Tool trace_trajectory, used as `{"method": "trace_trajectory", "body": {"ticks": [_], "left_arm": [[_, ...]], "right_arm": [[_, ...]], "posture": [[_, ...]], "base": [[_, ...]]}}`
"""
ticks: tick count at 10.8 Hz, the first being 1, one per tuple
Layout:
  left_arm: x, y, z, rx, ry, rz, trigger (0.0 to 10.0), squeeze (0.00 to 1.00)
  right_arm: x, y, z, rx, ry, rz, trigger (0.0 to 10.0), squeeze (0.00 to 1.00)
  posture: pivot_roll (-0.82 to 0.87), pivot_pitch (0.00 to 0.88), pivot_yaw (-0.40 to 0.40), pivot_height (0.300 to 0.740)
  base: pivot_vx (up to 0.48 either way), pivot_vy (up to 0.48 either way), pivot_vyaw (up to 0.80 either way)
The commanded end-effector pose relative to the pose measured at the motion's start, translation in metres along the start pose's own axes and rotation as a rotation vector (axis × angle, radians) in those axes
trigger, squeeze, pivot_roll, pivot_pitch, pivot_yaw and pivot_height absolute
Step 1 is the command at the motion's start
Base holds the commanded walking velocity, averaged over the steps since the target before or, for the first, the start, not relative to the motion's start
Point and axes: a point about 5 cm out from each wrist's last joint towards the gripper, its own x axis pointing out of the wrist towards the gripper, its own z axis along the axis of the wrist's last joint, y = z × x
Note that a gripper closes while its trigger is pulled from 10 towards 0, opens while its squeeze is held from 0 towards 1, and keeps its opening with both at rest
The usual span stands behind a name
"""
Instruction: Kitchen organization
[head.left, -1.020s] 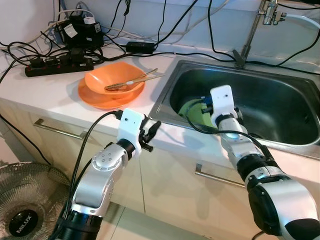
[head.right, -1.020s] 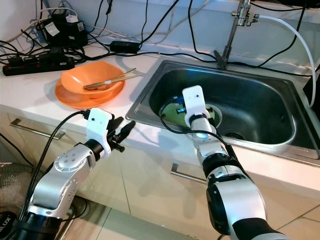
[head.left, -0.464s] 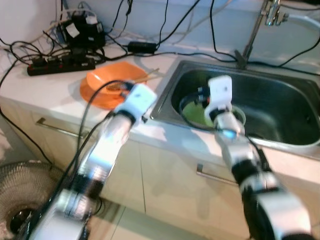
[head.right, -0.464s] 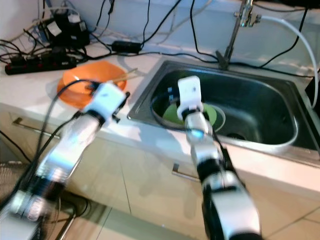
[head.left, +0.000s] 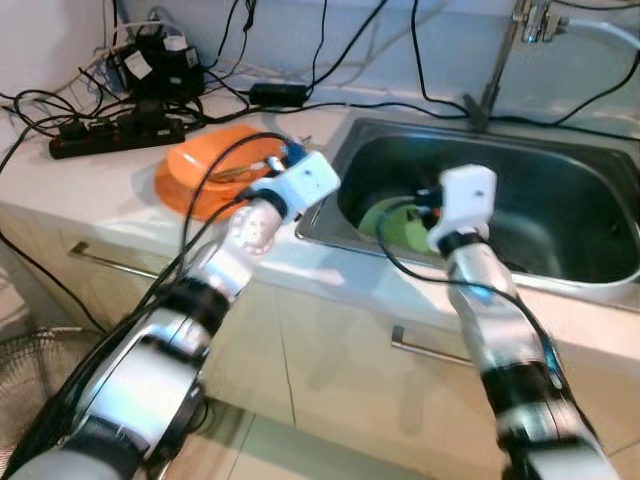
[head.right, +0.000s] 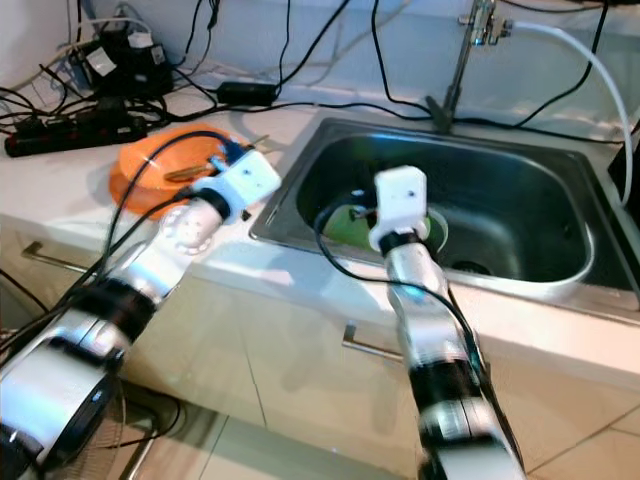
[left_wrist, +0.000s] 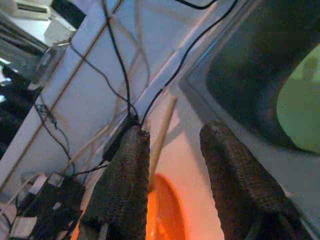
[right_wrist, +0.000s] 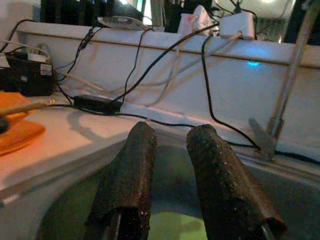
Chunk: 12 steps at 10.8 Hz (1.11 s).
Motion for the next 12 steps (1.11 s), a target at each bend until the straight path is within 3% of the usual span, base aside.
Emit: {"method": "trace_trajectory", "body": {"ticks": [1,3,7,12], "left_arm": [[0.003,0.004,0.005,0.024,-0.018,0.013,10.0,0.0],[0.008,0.004,0.009,0.071,-0.035,0.015,10.0,0.0],[0.014,0.016,0.018,0.098,-0.043,0.073,10.0,0.0],[0.014,0.027,0.016,0.136,-0.028,0.115,10.0,0.0]], "right_arm": [[-0.002,-0.002,0.005,0.001,0.0,-0.006,10.0,0.0],[-0.018,-0.006,0.008,-0.001,0.029,-0.025,10.0,0.0],[-0.034,-0.011,0.013,0.004,0.066,-0.047,10.0,0.0],[-0.036,-0.014,0.017,0.011,0.08,-0.055,10.0,0.0]], "posture": [[0.08,0.092,0.063,0.74],[0.05,0.126,0.062,0.74],[0.03,0.149,0.052,0.74],[0.03,0.153,0.038,0.74]], "base": [[0.0,0.0,0.0],[0.0,0.0,0.0],[0.0,0.0,0.0],[0.0,0.0,0.0]]}}
